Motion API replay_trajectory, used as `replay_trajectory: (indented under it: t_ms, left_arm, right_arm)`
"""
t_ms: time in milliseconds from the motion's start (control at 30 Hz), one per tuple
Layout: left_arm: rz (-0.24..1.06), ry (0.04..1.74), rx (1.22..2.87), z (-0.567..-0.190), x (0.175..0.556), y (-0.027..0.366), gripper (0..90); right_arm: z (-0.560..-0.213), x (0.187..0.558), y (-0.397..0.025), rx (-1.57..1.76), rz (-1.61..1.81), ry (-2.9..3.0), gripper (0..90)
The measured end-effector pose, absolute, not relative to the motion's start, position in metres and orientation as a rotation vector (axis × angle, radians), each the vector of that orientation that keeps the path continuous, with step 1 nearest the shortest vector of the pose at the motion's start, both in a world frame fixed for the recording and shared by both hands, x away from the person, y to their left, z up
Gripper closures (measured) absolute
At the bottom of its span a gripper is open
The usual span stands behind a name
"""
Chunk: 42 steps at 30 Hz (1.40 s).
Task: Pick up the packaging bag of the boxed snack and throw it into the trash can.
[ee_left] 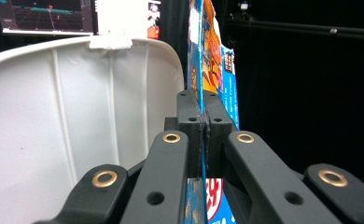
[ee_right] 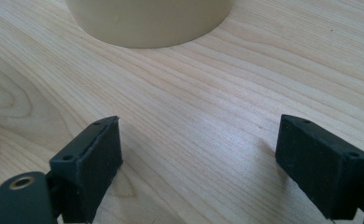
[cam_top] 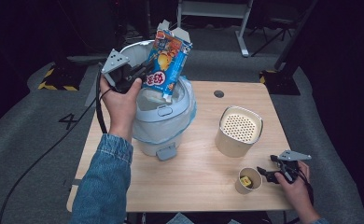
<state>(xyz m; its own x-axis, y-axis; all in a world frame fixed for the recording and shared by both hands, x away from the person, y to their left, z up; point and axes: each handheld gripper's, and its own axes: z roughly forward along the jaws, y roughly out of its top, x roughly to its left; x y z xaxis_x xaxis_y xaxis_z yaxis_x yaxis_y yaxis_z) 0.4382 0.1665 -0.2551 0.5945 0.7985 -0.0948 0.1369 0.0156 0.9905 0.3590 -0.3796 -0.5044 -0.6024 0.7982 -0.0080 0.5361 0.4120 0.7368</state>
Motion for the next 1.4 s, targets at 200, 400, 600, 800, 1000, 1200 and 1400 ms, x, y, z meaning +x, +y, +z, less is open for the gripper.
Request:
replay_trajectory:
  t_ms: [200, 400, 600, 800, 1000, 1200, 1400]
  left_arm:
    - [0.627, 0.84, 1.525, -0.254, 0.439, 0.164, 88.4]
    - [0.626, 0.837, 1.534, -0.254, 0.439, 0.162, 88.3]
    - [0.652, 0.862, 1.634, -0.251, 0.441, 0.153, 47.2]
    - [0.659, 0.891, 1.657, -0.249, 0.434, 0.153, 34.6]
    - [0.68, 0.87, 1.7, -0.247, 0.421, 0.156, 33.0]
    - [0.643, 0.826, 1.729, -0.245, 0.4, 0.163, 32.8]
    - [0.605, 0.789, 1.754, -0.245, 0.382, 0.17, 32.8]
  right_arm:
    - [-0.504, 0.359, -0.38, 1.148, 1.011, 2.314, 14.6]
    - [-0.504, 0.359, -0.38, 1.147, 1.011, 2.314, 14.6]
    - [-0.504, 0.359, -0.38, 1.147, 1.011, 2.314, 14.6]
    - [-0.504, 0.359, -0.38, 1.147, 1.011, 2.314, 14.6]
    - [-0.504, 0.359, -0.38, 1.148, 1.012, 2.314, 14.6]
    - [-0.504, 0.359, -0.38, 1.148, 1.012, 2.314, 14.6]
    - [-0.504, 0.359, -0.38, 1.148, 1.011, 2.315, 14.6]
